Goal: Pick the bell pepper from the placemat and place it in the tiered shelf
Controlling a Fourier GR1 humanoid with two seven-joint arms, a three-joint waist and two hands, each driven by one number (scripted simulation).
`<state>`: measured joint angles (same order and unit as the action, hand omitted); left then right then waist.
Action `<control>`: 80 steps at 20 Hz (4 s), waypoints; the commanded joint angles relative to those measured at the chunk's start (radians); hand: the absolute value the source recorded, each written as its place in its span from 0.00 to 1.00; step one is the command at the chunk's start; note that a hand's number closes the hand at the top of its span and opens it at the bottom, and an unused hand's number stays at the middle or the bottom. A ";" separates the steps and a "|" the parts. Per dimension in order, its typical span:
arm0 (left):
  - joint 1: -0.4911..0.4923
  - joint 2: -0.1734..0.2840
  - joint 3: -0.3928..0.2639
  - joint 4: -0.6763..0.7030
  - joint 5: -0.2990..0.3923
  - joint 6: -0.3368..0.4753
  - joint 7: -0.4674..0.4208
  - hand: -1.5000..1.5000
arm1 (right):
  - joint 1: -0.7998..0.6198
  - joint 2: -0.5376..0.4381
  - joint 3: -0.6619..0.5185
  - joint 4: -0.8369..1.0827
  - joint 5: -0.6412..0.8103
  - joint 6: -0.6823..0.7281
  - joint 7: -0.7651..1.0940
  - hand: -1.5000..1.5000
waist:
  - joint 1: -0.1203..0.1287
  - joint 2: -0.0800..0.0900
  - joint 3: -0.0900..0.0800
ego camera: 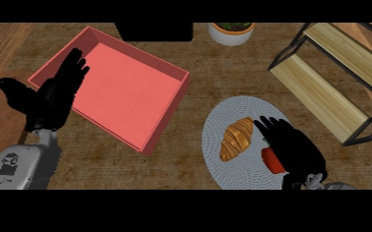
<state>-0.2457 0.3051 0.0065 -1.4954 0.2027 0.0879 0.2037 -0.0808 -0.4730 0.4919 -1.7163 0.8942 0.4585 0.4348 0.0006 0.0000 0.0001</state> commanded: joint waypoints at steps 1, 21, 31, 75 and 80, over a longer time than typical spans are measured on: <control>0.016 -0.043 0.003 0.020 -0.014 -0.010 -0.033 0.50 | -0.054 0.069 -0.013 0.161 0.053 -0.059 -0.082 0.00 | 0.002 0.001 0.000; 0.010 -0.077 0.062 0.038 -0.080 -0.047 -0.036 0.50 | -0.002 0.118 -0.046 0.262 0.243 -0.215 -0.286 1.00 | -0.002 0.000 0.000; 0.033 -0.065 0.066 0.004 -0.061 -0.066 -0.016 0.50 | 0.356 0.284 0.317 -0.120 0.351 -0.309 -0.122 1.00 | -0.014 -0.004 -0.001; 0.016 -0.050 0.101 -0.046 -0.053 -0.073 0.040 0.50 | -0.225 0.348 -1.058 -0.505 -0.357 0.081 -0.021 1.00 | -0.026 -0.004 0.004; 0.029 -0.043 0.095 -0.045 -0.047 -0.110 0.028 0.50 | -0.268 0.147 -1.272 -0.217 -0.529 0.112 -0.146 1.00 | -0.006 0.000 0.001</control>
<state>-0.2260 0.2465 0.0997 -1.5209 0.1447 0.0052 0.2225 -0.3274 -0.2049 -0.6157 -2.1042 0.5018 0.5551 0.3908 -0.0148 -0.0017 0.0019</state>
